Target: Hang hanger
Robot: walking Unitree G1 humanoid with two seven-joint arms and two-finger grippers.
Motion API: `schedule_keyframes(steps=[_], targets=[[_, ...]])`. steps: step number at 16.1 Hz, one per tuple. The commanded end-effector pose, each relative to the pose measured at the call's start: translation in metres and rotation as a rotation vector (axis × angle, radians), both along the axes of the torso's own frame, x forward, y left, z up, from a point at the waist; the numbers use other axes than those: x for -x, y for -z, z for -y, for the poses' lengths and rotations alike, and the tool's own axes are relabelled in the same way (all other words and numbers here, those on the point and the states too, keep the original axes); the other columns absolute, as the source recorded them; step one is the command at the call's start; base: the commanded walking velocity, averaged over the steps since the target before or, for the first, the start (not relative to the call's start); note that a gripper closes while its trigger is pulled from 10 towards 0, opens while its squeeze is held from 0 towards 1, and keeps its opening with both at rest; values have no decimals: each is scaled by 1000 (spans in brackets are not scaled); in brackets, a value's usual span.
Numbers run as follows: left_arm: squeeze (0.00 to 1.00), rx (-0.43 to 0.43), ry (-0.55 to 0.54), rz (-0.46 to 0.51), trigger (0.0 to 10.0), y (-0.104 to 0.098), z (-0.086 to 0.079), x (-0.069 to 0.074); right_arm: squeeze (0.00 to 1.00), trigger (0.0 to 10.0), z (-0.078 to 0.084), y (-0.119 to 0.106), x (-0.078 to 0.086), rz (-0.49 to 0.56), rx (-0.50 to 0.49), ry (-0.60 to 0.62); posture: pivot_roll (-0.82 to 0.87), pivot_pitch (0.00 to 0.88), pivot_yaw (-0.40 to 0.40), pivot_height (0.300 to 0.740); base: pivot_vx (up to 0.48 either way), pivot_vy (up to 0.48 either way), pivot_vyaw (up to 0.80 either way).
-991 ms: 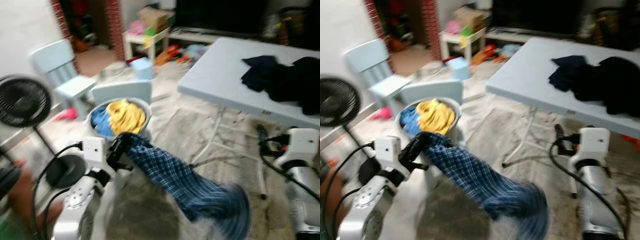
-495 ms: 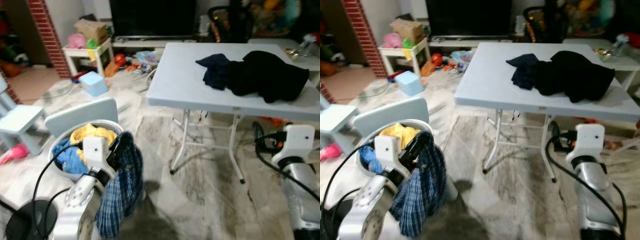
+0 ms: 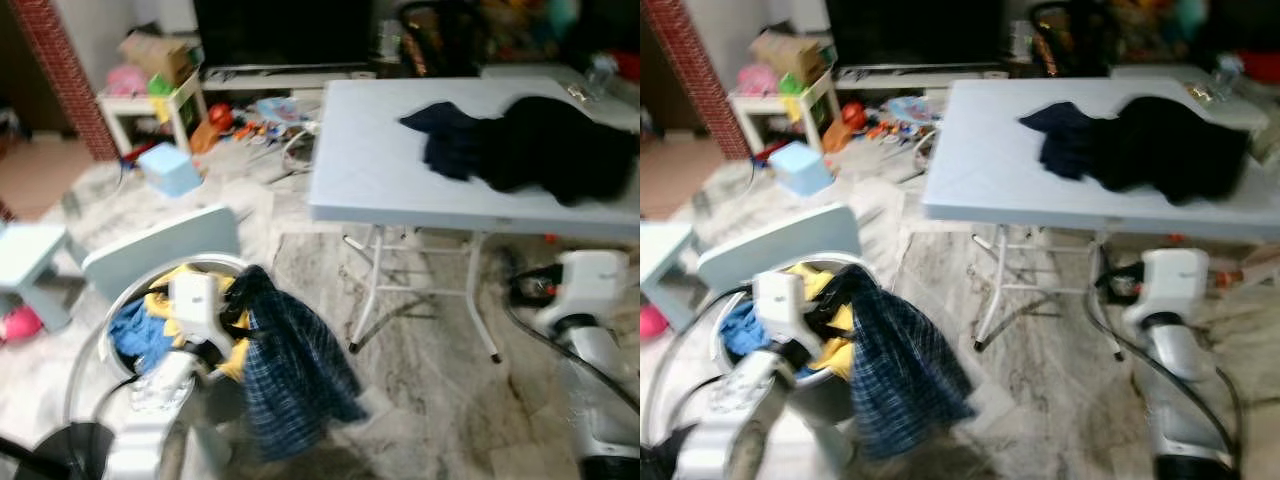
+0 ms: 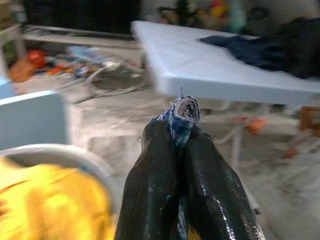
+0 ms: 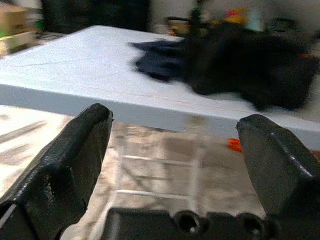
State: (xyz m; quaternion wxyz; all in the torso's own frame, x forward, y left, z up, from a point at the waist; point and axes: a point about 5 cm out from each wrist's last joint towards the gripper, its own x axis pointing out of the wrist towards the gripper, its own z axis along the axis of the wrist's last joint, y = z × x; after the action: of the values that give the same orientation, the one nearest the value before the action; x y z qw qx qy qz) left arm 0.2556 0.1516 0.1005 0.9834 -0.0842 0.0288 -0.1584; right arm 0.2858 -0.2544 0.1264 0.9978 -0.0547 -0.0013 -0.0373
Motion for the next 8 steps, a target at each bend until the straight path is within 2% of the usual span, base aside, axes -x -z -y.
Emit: schedule_keyframes(steps=[1, 3, 8], targets=[[0, 15, 9, 21, 10000, -4, 2, 0, 0, 10000, 2, -6, 0, 18, 6, 2, -147, 0, 16, 740, 0, 0, 0], [0, 32, 9, 29, 10000, -4, 1, -1, 0, 10000, 0, -5, 0, 12, -2, -3, -146, 0, 15, 740, 302, 0, 0], [0, 35, 14, 28, 10000, -3, -1, -1, 0, 10000, -5, -1, 0, -1, -9, -16, -146, 0, 16, 740, 423, 0, -569]])
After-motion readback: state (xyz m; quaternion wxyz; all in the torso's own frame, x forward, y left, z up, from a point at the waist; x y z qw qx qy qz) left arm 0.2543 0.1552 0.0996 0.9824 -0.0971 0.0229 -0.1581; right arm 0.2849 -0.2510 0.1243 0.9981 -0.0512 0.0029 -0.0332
